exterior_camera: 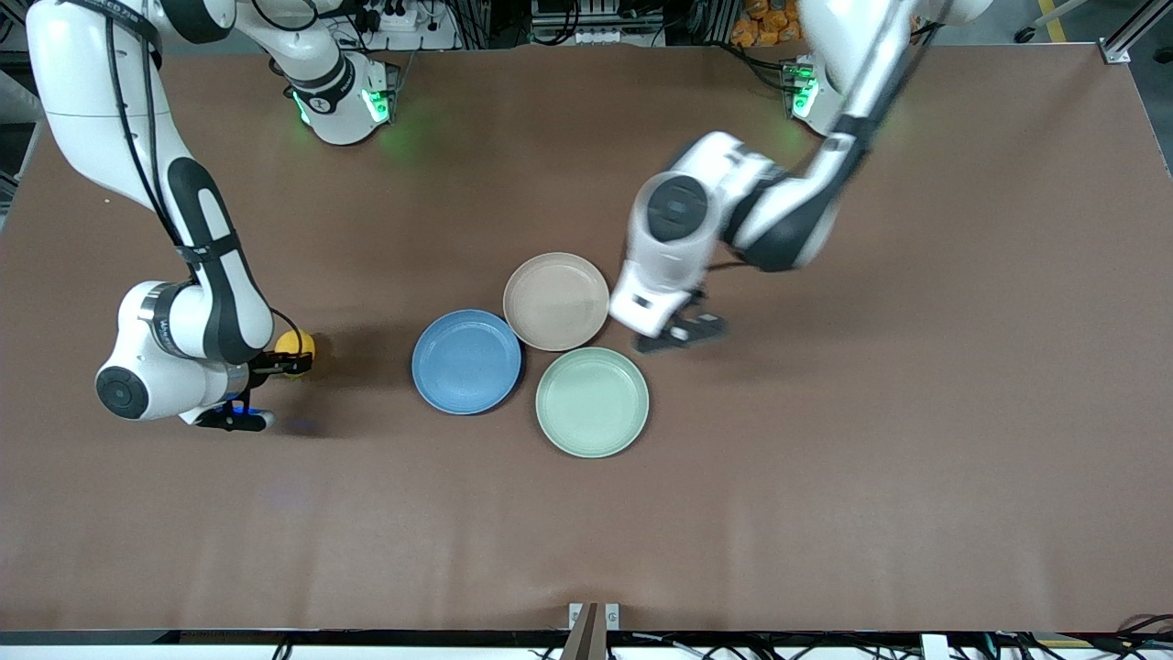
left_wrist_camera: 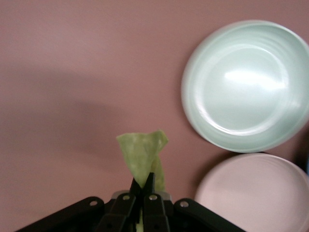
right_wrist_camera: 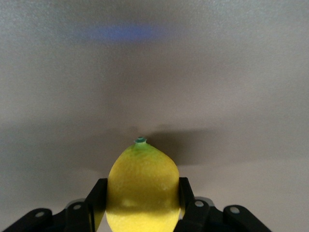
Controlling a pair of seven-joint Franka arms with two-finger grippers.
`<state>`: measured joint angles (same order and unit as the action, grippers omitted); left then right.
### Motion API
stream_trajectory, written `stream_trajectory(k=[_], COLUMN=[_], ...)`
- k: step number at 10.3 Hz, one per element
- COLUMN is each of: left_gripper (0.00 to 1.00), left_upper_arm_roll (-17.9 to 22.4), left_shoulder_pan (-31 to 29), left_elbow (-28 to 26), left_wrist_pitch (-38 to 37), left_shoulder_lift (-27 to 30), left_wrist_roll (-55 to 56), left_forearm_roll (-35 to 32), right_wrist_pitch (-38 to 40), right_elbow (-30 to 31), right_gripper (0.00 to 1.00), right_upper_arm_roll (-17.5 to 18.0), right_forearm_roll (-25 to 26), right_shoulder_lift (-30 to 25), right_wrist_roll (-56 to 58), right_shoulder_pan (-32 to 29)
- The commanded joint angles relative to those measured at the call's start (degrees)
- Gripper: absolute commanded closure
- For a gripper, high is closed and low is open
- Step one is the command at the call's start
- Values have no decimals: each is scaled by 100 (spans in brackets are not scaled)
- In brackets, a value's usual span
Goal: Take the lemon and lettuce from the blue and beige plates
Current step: 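Carry the lemon beside the blue plate while the left gripper carries the lettuce outward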
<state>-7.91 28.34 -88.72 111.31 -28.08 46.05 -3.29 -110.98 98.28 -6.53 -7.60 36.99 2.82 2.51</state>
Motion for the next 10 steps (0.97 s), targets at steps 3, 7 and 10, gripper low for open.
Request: stream_trajectory(k=[3, 7, 10], left_gripper=[100, 100, 100], left_upper_arm_roll=[-79, 26, 279], left_shoulder_pan=[-1697, -2173, -2254], left_elbow=[-742, -1209, -1165], left_wrist_pitch=[258, 777, 866], left_shoulder_lift=[-56, -232, -452], left_wrist_roll=[-2316, -2900, -3467], left_forearm_roll=[-85, -461, -602], right_wrist_pitch=[94, 611, 787], right_elbow=[-167, -1011, -1065], right_gripper=[0, 0, 0], right_upper_arm_roll=[2, 11, 221], right_forearm_roll=[-101, 302, 654], right_shoulder_lift=[-244, -955, -1955], right_wrist_roll=[87, 78, 78], right_shoulder_pan=[-57, 74, 49])
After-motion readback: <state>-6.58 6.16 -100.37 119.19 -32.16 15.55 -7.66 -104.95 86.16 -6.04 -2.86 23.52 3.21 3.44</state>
